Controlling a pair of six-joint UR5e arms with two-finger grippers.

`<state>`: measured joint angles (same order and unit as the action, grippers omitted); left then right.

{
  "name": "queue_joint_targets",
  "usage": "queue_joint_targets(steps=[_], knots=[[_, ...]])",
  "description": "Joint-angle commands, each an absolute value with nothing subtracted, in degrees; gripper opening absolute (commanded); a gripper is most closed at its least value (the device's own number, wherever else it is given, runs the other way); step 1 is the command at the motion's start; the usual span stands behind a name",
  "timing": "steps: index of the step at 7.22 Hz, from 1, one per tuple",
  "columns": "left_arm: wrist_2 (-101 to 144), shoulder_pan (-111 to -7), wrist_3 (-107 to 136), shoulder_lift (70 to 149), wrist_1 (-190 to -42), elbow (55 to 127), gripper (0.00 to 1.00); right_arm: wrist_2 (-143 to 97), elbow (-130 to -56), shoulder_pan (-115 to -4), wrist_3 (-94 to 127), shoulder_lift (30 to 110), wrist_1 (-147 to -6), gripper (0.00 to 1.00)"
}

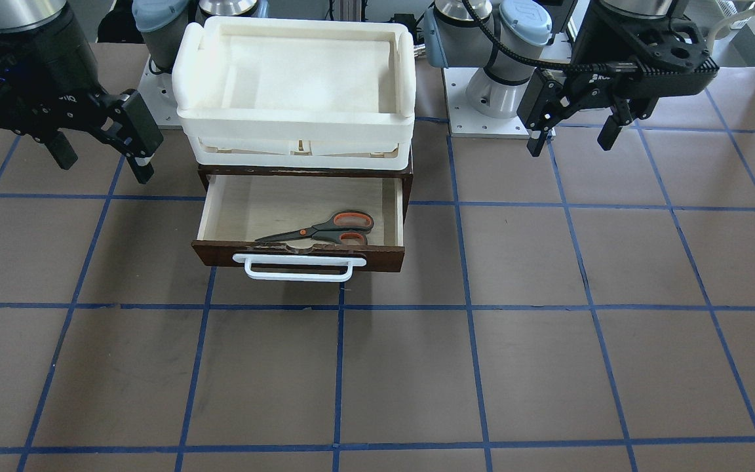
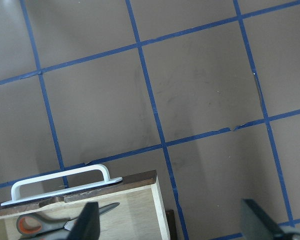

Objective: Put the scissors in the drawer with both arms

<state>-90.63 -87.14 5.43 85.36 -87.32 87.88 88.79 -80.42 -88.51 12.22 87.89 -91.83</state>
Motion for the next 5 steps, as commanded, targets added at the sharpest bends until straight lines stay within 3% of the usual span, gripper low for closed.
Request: queue_joint_targets(steps=[1, 5], knots=[[-89.7, -87.2, 5.4, 85.3, -87.7, 87.9, 1.0, 88.8, -80.4, -88.5, 12.1, 87.9, -91.8, 1.0], [-89.7, -87.2, 5.2, 85.3, -88.9, 87.9, 1.0, 88.7, -80.5, -88.5, 12.2, 87.9, -91.8, 1.0]])
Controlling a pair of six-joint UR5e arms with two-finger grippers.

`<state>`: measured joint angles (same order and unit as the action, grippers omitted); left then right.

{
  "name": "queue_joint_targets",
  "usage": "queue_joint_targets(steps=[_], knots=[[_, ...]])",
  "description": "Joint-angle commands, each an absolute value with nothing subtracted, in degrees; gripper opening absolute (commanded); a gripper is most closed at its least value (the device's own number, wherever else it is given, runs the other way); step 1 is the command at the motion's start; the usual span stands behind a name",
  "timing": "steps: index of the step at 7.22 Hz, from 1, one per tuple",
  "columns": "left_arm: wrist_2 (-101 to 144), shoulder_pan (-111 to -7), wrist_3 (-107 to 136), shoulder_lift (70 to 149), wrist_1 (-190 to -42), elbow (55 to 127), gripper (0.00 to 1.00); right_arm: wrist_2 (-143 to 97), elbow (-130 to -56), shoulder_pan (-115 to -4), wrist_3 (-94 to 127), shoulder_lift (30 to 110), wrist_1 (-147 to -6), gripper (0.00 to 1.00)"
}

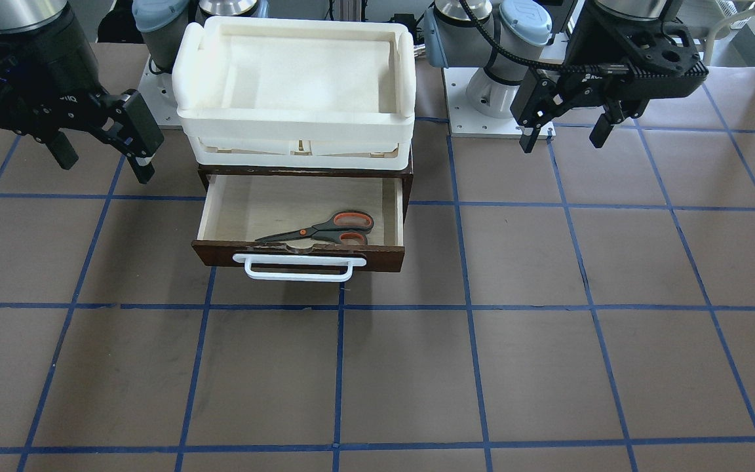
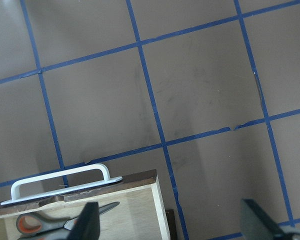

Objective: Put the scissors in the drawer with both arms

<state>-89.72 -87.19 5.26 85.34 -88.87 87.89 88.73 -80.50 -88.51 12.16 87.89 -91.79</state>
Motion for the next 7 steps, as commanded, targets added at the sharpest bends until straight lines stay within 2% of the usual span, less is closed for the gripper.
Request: queue_joint_targets(steps=[1, 7], knots=[[-89.7, -87.2, 5.1, 85.3, -89.0, 87.9, 1.0, 88.8, -80.5, -88.5, 12.2, 87.9, -91.8, 1.0], [-89.7, -87.2, 4.7, 84.9, -89.6, 87.9, 1.0, 88.7, -80.5, -88.5, 12.1, 87.9, -91.8, 1.0]])
